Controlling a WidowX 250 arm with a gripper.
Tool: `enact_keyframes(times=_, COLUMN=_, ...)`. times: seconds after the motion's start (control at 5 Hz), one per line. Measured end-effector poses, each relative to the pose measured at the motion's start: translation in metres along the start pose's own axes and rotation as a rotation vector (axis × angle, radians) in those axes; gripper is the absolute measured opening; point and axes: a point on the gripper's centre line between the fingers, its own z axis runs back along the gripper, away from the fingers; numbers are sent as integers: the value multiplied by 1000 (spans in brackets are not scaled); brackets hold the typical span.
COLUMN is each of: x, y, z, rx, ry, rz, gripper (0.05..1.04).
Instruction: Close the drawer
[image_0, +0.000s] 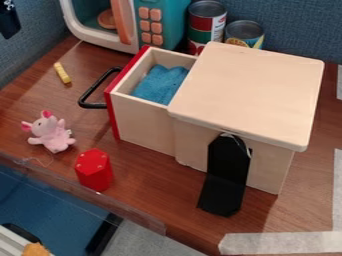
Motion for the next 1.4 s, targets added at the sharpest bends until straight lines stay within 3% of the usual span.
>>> enact_keyframes(times=0.2, x=-2, y=0, z=-13, rx=-25, ry=25, rz=-9, gripper=999)
enact_keyframes(times=0.4, x=0, y=1, z=-32, rx=-11, ry=28, rz=-259, gripper=999)
enact_keyframes(times=0.6, x=4, y=-1, z=-37, rx=-11, ry=-11, rz=-501, gripper=999)
enact_keyframes(times=0.8, x=3, y=-3, z=-51, rx=-85, ry=3, rz=-737, gripper=999)
enact_keyframes(times=1.0, x=10, y=-2, z=-54, rx=-129, ry=28, rz=-969, gripper=999)
enact_keyframes(times=1.2, x=25, y=-12, z=-63, rx=-149, ry=35, rz=-1226, gripper=999)
enact_keyframes(times=1.4, x=30, y=-23, z=-77, rx=-134, ry=56, rz=-1472, gripper=999)
